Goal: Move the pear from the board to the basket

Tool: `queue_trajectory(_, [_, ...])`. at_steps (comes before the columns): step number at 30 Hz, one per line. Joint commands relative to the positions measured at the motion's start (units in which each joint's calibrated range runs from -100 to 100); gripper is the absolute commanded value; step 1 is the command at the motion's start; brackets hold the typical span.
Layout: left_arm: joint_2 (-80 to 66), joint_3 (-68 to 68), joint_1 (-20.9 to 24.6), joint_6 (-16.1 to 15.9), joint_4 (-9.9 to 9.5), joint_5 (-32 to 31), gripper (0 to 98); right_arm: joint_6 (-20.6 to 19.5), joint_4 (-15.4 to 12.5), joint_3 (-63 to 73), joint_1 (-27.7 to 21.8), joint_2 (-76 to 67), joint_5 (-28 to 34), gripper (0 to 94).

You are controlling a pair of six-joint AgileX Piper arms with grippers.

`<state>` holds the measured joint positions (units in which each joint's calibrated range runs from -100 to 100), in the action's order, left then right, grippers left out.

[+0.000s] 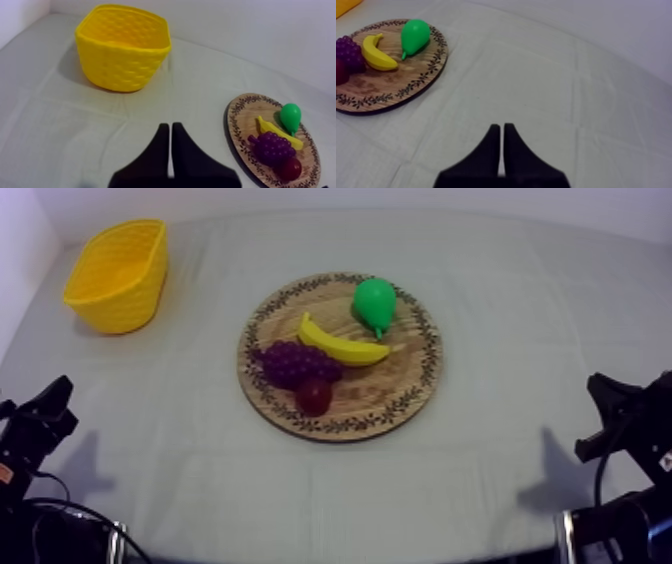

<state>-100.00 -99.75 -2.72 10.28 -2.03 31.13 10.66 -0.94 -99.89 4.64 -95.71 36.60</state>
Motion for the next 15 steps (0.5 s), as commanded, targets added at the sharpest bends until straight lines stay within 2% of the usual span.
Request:
queue_trajectory(1, [0.00, -0.03, 0.00, 0.05, 0.00, -0.01, 0.0, 0.01, -0.01, 0.00, 0.03, -0.04, 0.01, 0.4])
queue_trajectory(15, [0.00, -0.03, -0.26, 0.01, 0.00, -0.01, 0.0, 0.02, -0.01, 0.00, 0.03, -0.04, 0.01, 0.4])
